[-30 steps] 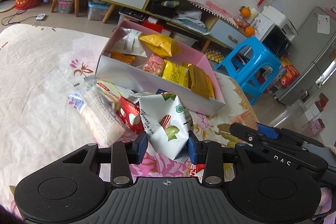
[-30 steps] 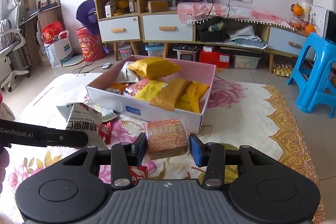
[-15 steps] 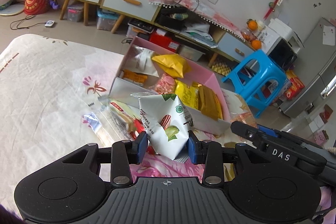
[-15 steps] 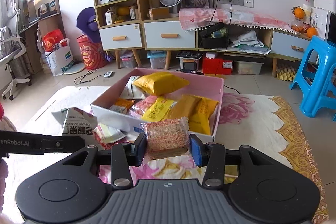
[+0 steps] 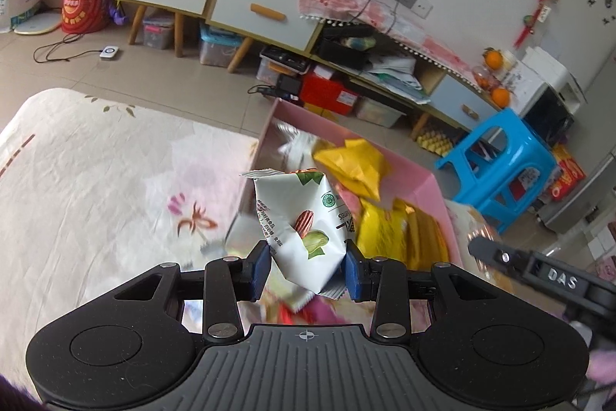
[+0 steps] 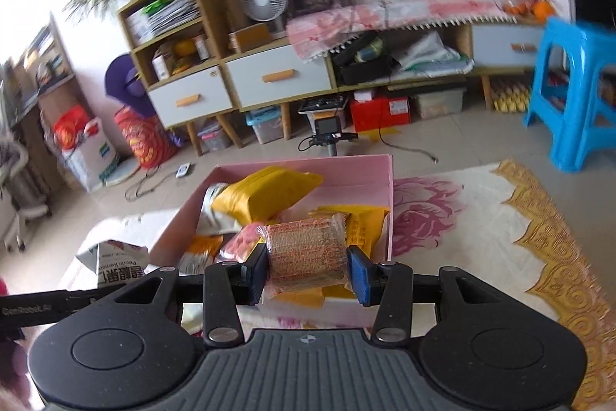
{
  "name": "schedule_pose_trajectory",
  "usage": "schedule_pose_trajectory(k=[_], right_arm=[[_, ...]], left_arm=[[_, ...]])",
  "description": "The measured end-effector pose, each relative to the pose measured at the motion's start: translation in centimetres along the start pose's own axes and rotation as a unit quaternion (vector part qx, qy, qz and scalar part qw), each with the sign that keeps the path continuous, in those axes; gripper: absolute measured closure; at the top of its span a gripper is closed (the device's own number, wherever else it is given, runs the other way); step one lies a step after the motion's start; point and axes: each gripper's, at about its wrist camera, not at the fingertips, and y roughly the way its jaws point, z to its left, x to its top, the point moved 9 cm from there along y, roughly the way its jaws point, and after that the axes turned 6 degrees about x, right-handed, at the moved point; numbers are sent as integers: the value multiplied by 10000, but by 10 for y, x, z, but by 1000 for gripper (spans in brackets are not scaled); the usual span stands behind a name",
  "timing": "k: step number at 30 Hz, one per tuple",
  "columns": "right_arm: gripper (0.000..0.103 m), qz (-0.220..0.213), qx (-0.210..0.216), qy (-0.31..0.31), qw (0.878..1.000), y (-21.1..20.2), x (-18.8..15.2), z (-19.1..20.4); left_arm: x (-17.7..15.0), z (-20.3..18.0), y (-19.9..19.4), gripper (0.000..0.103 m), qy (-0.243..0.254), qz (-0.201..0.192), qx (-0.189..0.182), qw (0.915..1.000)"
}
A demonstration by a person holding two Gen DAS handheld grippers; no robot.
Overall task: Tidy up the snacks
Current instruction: 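Carry both held snacks over the pink box and open both tools to drop them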
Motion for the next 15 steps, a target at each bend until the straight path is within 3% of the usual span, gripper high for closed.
schedule_pose_trajectory(k=[7,12,15], right_arm=[[67,57,177,714,9973,27,3,-7],[66,2,224,783,9967,37,1,-5],[60,-79,208,817,9964,39,2,-8]], left_arm=[[19,-11,28,67,255,-111,192,9994],[23,-10,46,66,314,-280,275,9987],[21,-4,55,62,238,-277,376,9986]])
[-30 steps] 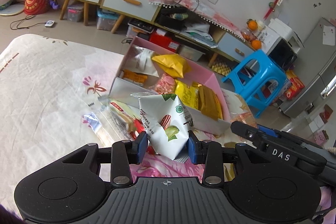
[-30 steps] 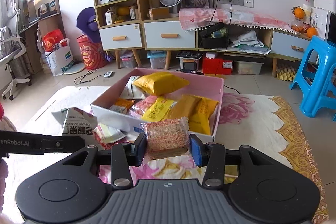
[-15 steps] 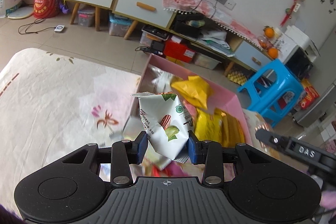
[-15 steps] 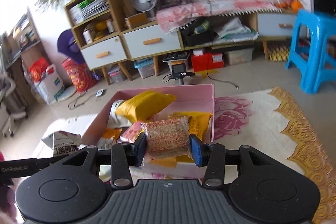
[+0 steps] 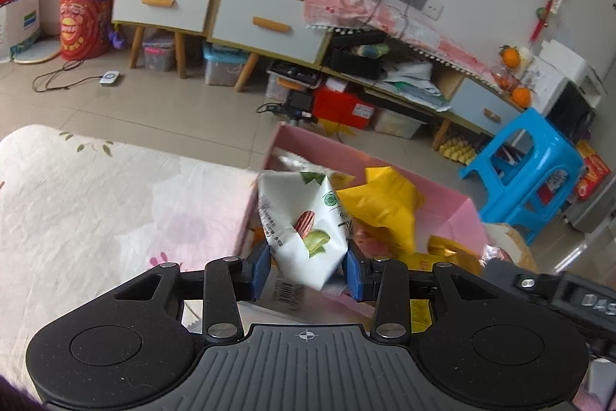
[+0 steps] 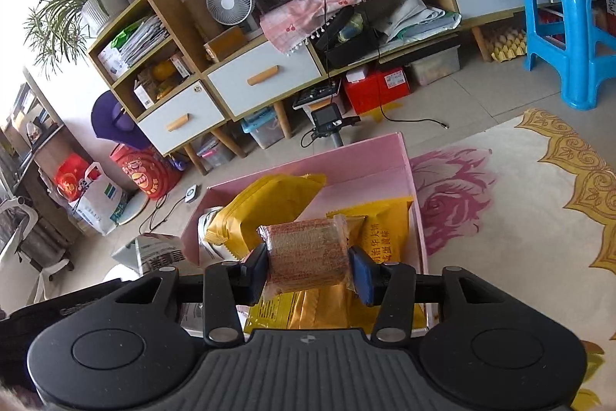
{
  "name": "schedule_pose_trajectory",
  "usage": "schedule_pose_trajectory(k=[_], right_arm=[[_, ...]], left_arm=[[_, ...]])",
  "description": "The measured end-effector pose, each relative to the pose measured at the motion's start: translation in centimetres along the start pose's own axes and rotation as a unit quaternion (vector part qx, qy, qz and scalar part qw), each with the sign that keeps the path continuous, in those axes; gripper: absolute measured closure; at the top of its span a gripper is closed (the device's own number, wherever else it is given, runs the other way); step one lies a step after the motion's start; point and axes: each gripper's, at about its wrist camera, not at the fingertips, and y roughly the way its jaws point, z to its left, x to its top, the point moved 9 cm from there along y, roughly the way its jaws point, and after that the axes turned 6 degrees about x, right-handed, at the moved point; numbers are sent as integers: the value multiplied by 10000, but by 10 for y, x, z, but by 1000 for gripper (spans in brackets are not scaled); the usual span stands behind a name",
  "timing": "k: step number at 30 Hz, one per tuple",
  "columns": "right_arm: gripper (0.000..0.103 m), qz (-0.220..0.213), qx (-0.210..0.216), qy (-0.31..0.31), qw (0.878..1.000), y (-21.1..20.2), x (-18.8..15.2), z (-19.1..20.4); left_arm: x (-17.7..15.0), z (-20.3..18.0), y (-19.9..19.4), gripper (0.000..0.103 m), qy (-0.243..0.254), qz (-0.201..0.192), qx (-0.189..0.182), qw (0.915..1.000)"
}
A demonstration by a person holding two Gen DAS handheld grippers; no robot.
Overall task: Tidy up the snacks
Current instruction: 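Carry both held snacks over the pink box and open both tools to drop them, then move both tools back over the remaining snacks on the bed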
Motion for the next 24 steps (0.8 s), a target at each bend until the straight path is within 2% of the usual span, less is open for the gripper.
schedule_pose_trajectory(k=[2,3,7,12,17,24], right_arm=[[40,-64,-102,48,9999,-1,2,-4],[37,-94,-100,53,9999,-3,3,-5],[37,-126,-83,94,9998,-5,7,-8],[34,-81,-131,123,9998,-5,6,-9],[27,-69,-149,-42,9999,-9,5,-3],[19,-18,-228,-336,9992,-18,0,5]], left_arm=[[0,3,2,58,-53,8,71,10000],[0,4,2,55,-73,0,26,10000],[0,3,-3,49,36,3,-57,10000],[1,-5,-15,33,355,-105,-93,9993],[-3,-8,-24,30,663,-101,-14,9978],[-11,3,-39,18,662,28,36,9978]])
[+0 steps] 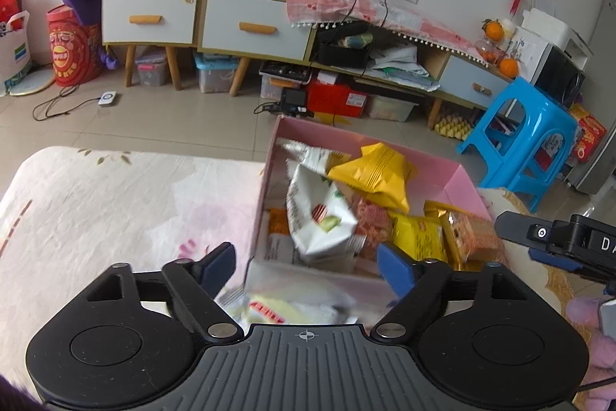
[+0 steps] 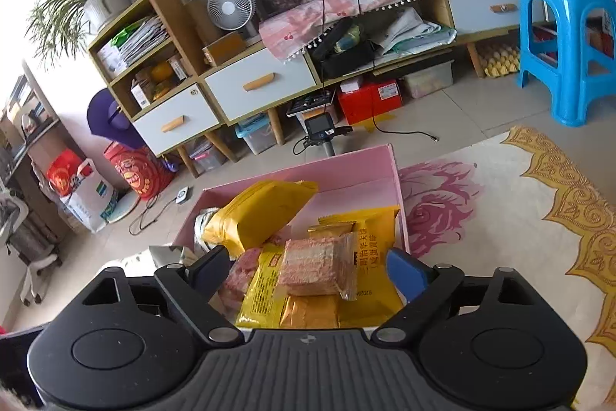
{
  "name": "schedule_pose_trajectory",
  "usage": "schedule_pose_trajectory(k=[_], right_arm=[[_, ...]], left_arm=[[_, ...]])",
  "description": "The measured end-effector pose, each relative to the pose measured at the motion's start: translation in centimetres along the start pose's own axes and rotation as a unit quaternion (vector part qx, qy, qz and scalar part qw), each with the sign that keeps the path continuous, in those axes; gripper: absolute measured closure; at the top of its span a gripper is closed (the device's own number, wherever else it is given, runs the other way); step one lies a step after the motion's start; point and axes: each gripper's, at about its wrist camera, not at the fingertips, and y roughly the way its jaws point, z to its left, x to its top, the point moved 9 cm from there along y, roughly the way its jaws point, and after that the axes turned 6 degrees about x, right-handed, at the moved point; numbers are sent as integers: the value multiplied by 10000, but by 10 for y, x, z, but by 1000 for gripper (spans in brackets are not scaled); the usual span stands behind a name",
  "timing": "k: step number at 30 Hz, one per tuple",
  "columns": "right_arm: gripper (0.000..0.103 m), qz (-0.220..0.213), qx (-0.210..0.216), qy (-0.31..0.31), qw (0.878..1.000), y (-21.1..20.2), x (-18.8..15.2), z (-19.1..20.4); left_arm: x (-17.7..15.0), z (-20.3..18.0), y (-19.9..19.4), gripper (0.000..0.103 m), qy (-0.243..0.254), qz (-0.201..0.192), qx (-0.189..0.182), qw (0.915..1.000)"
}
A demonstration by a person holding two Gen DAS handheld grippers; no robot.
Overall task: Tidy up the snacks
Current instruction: 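Move both tools back over the remaining snacks on the bed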
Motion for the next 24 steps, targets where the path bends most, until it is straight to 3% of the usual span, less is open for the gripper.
schedule_pose_trajectory(k=[14,16,24], right_arm=[[12,214,-180,-674,9973,-29,-22,17],[11,257,-209,-717,9969,-34,-28,17],[9,365,-259,-1078,9932,-52,-49,23]], left_arm=[[-47,32,-39,5,493,88,486,9976],[-57,35,-39,5,520,319,649,9960],[-74,54,-36,5,-210,678,651,9953]])
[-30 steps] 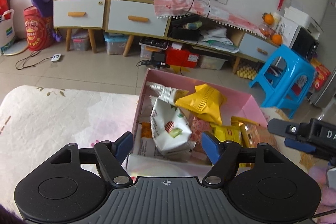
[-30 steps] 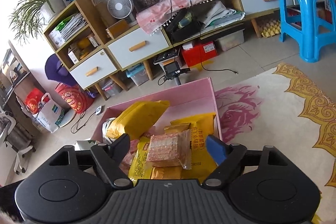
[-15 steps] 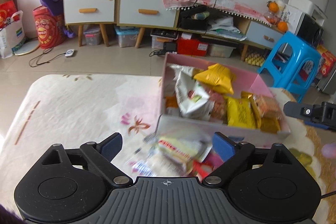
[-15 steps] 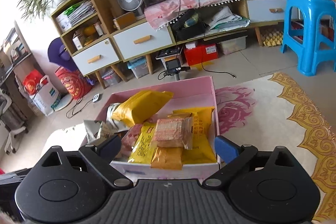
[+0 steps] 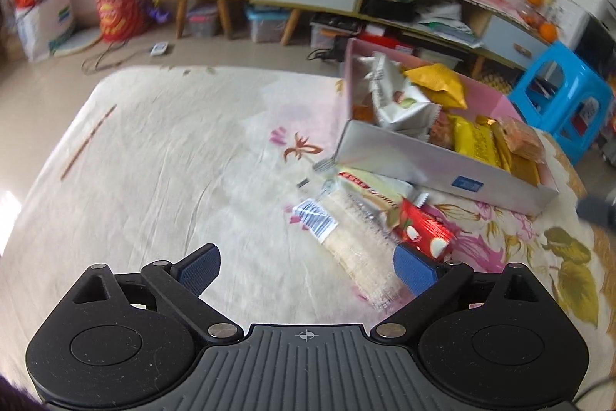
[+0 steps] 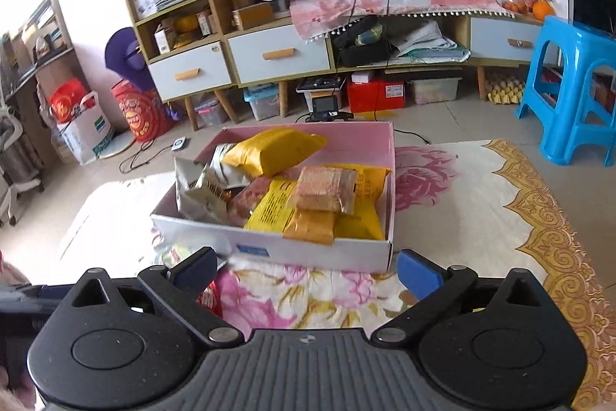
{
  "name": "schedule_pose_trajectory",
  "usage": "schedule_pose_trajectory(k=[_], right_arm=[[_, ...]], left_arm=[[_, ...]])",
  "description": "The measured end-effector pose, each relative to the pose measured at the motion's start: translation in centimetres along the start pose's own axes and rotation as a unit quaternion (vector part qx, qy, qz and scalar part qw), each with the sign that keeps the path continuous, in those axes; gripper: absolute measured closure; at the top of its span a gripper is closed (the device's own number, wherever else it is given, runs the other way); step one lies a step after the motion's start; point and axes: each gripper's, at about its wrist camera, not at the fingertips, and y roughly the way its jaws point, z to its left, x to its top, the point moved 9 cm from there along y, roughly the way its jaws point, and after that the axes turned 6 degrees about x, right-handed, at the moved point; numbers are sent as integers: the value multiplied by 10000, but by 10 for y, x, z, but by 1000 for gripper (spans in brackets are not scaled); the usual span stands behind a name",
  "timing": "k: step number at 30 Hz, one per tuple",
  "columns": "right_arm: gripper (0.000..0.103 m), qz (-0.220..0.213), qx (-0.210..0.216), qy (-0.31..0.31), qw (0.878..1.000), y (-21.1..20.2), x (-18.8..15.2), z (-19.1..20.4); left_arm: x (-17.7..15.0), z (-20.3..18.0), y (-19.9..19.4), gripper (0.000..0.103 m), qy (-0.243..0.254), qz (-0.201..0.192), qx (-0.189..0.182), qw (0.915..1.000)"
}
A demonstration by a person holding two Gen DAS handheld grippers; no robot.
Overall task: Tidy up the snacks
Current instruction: 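Move both tools back over the remaining snacks on the bed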
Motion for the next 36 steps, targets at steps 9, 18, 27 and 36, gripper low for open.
schedule_pose_trajectory(k=[9,18,27,36], right_arm=[[9,497,88,-287,9983,9,-35,18],[9,725,74,-474,9962,13,-49,22],[9,1104,-243,-391,9928,23,-62,3],[10,1230,-281,-486,9908,20,-73,-4]], left_arm=[[2,-2,23,5,-915,269,7,9954],[4,-13,45,5,-720,98,367,9967],[-13,-10,35,7,202,223,319,9990],[-31,11,20,9,742,286,171,9967]])
